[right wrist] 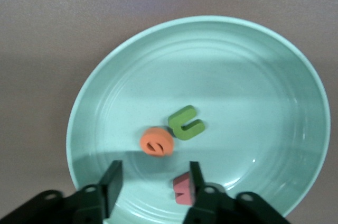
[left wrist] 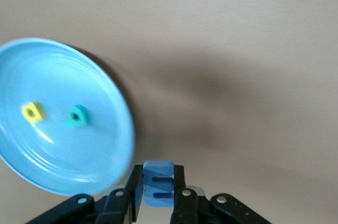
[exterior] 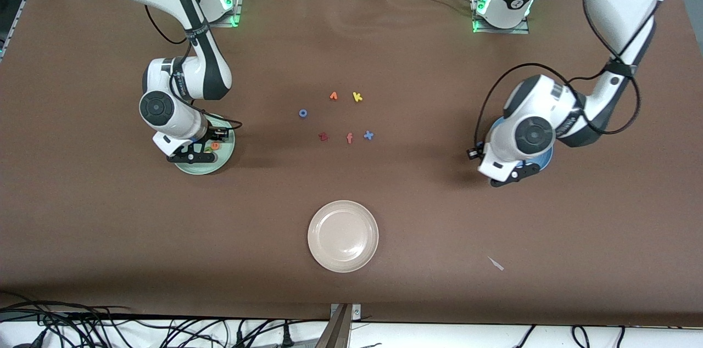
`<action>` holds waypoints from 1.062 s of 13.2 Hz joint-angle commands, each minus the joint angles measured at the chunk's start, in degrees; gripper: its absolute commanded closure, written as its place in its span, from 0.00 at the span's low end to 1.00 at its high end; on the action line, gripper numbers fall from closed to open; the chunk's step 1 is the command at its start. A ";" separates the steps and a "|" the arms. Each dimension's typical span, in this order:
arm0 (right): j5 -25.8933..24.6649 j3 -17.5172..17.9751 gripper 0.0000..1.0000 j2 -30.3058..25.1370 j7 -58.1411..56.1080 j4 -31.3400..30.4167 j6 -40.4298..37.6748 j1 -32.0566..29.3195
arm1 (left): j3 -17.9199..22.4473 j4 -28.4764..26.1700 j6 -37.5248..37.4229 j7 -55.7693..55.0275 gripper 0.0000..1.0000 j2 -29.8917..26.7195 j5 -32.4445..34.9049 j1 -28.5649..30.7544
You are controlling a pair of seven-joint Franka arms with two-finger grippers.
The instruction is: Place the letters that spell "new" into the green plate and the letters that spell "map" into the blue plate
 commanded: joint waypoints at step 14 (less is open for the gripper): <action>0.22 -15.86 0.00 -4.23 -10.49 39.22 -40.37 0.02 | -1.54 -2.98 -1.04 17.03 0.00 -3.77 0.77 10.33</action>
